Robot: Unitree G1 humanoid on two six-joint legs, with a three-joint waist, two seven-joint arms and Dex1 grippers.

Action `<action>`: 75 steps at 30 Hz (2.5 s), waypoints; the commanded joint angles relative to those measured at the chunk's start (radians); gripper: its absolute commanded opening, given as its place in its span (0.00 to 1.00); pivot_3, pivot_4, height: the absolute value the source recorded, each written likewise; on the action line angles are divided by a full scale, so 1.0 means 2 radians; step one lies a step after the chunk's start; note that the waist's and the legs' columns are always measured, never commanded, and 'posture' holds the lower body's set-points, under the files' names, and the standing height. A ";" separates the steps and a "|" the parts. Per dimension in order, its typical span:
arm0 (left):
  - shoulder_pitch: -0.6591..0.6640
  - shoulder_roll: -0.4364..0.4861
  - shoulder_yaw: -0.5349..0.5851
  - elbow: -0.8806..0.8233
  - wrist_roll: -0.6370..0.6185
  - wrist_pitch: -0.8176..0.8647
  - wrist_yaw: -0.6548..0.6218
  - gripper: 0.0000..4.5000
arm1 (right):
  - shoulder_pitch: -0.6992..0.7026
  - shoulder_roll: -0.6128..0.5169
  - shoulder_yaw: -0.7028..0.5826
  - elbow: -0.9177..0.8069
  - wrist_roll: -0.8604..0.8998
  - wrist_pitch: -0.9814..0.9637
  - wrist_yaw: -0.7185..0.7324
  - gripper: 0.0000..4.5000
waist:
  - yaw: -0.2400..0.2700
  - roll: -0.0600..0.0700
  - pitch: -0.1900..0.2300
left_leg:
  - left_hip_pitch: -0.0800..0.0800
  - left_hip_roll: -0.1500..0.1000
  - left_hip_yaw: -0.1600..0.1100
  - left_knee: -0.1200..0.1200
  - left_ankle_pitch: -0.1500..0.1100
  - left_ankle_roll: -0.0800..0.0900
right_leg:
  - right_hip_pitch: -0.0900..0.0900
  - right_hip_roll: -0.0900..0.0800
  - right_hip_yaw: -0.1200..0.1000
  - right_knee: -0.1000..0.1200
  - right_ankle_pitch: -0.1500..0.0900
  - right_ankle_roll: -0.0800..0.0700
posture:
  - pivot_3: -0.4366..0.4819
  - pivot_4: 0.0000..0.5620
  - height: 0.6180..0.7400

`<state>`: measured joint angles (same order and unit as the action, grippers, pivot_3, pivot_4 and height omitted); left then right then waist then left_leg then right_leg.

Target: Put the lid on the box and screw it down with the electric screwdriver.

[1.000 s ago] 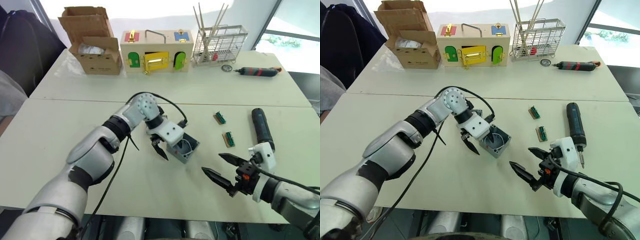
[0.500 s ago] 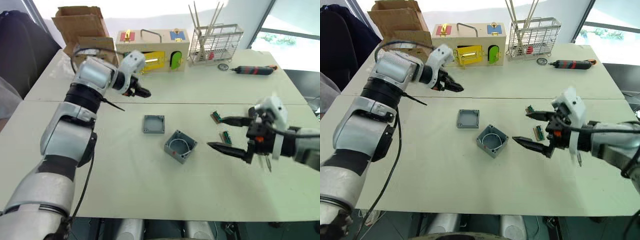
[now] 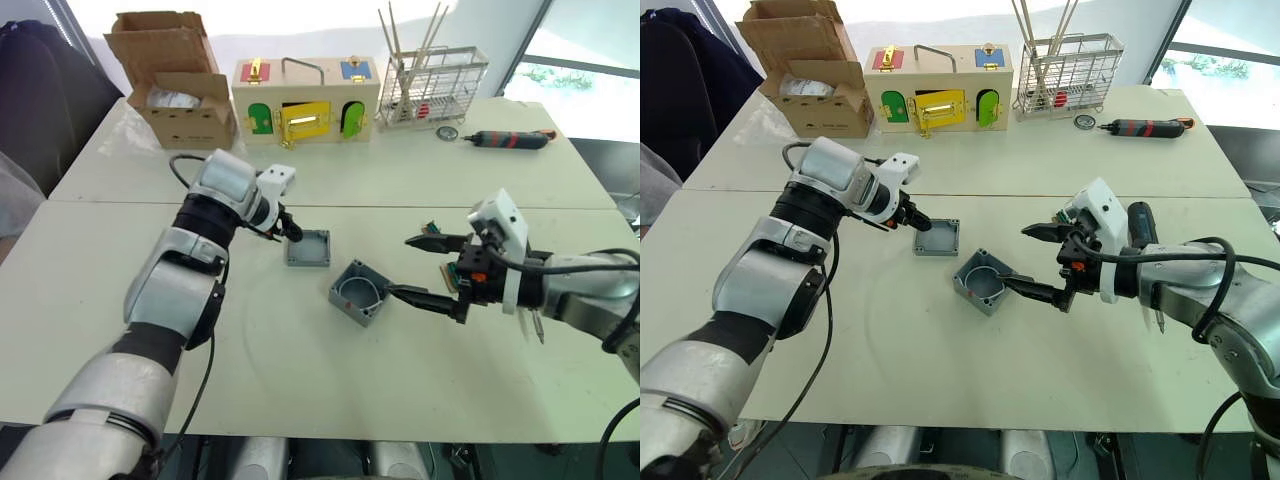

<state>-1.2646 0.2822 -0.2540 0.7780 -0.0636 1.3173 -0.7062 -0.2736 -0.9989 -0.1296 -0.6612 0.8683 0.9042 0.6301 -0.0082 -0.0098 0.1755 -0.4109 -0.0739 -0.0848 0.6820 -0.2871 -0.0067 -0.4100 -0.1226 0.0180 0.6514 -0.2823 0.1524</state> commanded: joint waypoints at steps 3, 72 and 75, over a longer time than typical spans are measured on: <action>0.016 -0.006 -0.043 -0.013 0.008 -0.011 -0.006 0.68 | 0.026 0.012 -0.036 -0.039 0.006 0.004 -0.029 1.00 | 0.003 0.000 0.000 | 0.000 0.000 0.000 0.000 0.000 0.000 | 0.000 0.000 0.000 0.000 0.000 0.000 | 0.48 0.27 0.93; 0.171 -0.062 0.175 -0.300 -0.178 -0.530 0.037 0.58 | -0.221 0.276 -0.020 0.224 -0.062 -0.097 -0.060 0.03 | -0.005 -0.001 -0.002 | -0.005 -0.002 0.002 0.000 0.002 -0.003 | -0.009 -0.003 0.000 0.006 0.001 -0.001 | 0.48 0.27 0.93; 0.181 -0.034 0.198 -0.326 -0.229 -0.456 0.027 0.93 | -0.200 0.271 -0.013 0.202 -0.109 -0.147 -0.063 0.03 | -0.005 -0.001 -0.002 | -0.005 -0.002 0.002 0.000 0.002 -0.003 | -0.009 -0.003 0.000 0.006 0.001 -0.001 | 0.48 0.27 0.93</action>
<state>-0.9033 0.1807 0.0941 0.1883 -0.4559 0.3388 -0.6391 -0.6817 -0.4442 -0.1472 -0.1922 0.6929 0.6833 0.5036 -0.0188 -0.0111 0.1722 -0.4208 -0.0771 -0.0818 0.6822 -0.2836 -0.0127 -0.4278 -0.1279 0.0177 0.6640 -0.2809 0.1509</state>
